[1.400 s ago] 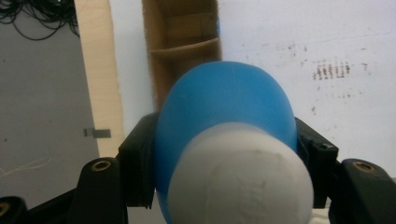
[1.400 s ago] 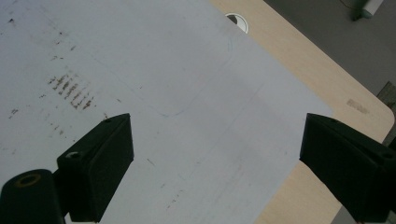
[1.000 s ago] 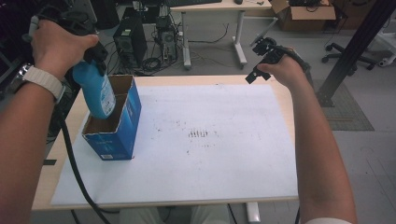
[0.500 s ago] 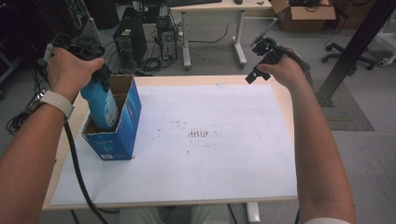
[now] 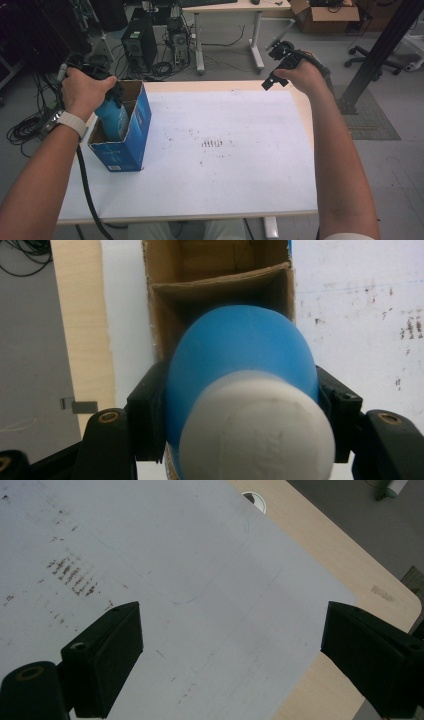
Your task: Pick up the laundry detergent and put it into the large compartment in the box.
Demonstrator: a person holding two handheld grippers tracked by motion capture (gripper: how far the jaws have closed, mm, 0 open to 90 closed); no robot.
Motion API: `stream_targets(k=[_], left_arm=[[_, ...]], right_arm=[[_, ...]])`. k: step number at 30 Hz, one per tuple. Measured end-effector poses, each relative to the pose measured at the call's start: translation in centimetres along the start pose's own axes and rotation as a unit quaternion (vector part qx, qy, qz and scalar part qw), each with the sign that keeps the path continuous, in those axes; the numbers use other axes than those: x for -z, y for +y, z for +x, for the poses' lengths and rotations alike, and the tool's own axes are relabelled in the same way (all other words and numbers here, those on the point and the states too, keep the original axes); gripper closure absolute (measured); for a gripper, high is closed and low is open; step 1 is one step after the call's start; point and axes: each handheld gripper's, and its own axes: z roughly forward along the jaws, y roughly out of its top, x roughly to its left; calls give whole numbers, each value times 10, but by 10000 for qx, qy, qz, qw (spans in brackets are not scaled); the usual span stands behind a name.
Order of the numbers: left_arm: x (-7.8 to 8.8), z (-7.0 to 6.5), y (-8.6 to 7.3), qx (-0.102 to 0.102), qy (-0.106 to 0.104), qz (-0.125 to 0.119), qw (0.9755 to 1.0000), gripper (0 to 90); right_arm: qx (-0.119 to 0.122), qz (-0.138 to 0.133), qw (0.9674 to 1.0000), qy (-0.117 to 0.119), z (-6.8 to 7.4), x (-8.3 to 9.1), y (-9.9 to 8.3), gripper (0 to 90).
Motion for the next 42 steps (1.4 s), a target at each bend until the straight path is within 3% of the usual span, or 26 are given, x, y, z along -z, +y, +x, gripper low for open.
stream_targets(k=[19,42], left_arm=[[-40,-1,-6,16,47,4,10000,374],[-63,3,-10,51,-17,97,9999,374]], right_arm=[[-11,25,10000,-2,-1,-1,-2,95],[5,56,10000,6,0,-3,-1,95]])
